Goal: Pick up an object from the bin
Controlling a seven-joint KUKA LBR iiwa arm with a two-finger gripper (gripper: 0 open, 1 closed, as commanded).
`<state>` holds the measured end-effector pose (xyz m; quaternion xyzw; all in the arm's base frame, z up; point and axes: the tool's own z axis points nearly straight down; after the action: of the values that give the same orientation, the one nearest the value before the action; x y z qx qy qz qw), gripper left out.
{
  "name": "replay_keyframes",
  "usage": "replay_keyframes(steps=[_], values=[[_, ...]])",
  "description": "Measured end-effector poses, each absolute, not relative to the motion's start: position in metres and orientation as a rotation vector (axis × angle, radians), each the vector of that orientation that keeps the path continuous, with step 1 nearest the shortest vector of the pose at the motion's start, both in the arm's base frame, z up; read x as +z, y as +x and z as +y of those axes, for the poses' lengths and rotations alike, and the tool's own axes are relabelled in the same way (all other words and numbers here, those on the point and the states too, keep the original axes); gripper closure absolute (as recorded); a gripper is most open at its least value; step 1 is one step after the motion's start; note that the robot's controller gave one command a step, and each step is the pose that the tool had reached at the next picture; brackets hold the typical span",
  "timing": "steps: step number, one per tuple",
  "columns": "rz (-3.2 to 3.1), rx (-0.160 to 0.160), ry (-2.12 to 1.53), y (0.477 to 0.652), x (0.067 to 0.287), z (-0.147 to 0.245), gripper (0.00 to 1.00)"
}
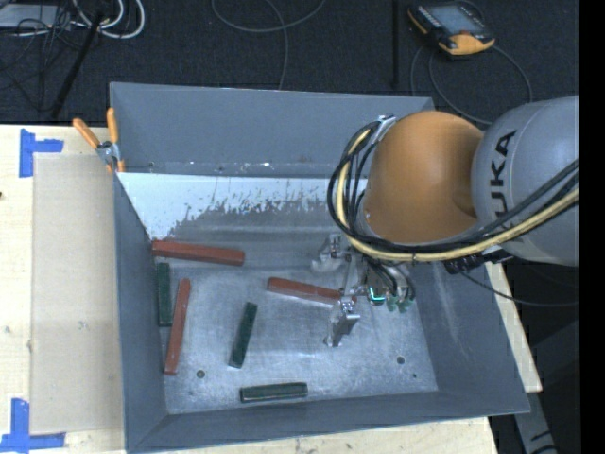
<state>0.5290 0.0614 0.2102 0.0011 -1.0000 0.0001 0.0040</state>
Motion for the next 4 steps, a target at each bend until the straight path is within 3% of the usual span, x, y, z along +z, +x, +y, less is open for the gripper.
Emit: replay_keyframes(steps=[1,2,3,4], values=[[-3.14,-0.001,0.0,0.53,0.213,0.061,0.0],[-3.148,-0.001,0.12,0.563,0.181,0.058,0.0],[-3.151,-0.003,0.183,0.595,0.077,0.001,1.0],[-3.151,-0.003,0.183,0.595,0.077,0.001,1.0]])
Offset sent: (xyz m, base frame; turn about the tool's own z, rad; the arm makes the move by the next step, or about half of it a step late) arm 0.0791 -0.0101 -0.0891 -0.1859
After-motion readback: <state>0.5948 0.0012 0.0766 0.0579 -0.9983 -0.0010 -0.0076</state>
